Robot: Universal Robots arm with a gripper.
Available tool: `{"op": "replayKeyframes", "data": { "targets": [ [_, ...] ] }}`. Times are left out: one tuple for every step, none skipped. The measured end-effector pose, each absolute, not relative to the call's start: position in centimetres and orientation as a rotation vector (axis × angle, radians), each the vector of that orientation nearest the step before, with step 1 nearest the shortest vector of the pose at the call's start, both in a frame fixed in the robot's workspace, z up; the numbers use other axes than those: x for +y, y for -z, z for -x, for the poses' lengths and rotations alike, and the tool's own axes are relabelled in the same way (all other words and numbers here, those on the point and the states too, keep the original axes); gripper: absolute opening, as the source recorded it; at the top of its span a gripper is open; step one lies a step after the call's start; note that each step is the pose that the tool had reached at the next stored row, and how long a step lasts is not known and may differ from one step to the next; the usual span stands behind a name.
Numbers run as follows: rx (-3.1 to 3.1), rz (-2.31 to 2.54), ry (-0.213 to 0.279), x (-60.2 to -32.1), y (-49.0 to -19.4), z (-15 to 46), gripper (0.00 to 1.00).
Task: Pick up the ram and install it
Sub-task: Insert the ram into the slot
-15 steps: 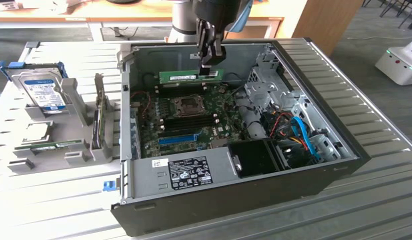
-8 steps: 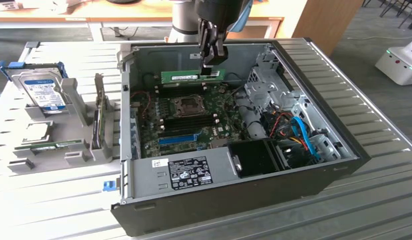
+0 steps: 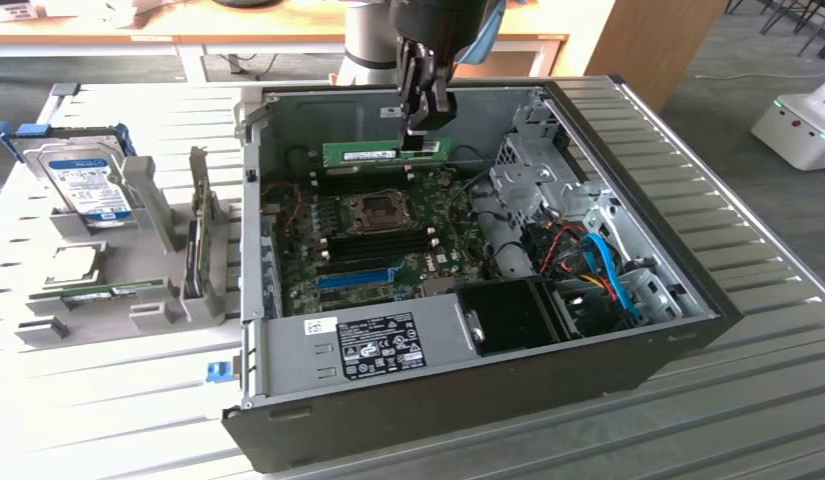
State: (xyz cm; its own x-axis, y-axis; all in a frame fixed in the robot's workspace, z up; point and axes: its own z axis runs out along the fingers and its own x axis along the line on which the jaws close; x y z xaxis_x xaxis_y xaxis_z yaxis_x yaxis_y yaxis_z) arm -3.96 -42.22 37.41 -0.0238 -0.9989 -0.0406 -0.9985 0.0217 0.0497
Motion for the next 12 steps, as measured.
{"op": "replayKeyframes", "data": {
  "targets": [
    [-2.241,-2.191,0.1,-42.2,-37.4,4.0,0.12],
    [-2.241,-2.191,0.1,-42.2,-37.3,4.0,0.12],
    [-2.241,-2.191,0.1,-42.2,-37.2,4.0,0.12],
    [-2.241,-2.191,0.1,-42.2,-37.1,4.0,0.12],
    [-2.241,-2.191,0.1,-42.2,-37.0,4.0,0.12],
    [-2.242,-2.191,0.1,-42.2,-36.9,4.0,0.12],
    [-2.241,-2.191,0.1,-42.2,-36.8,4.0,0.12],
    [-2.242,-2.191,0.1,-42.2,-36.7,4.0,0.12],
    [-2.242,-2.191,0.1,-42.2,-36.6,4.0,0.12],
    [-2.242,-2.191,0.099,-42.2,-36.5,4.0,0.12],
    [-2.242,-2.192,0.099,-42.2,-36.3,4.0,0.12],
    [-2.242,-2.192,0.099,-42.2,-36.2,4.0,0.12]
  ]
}}
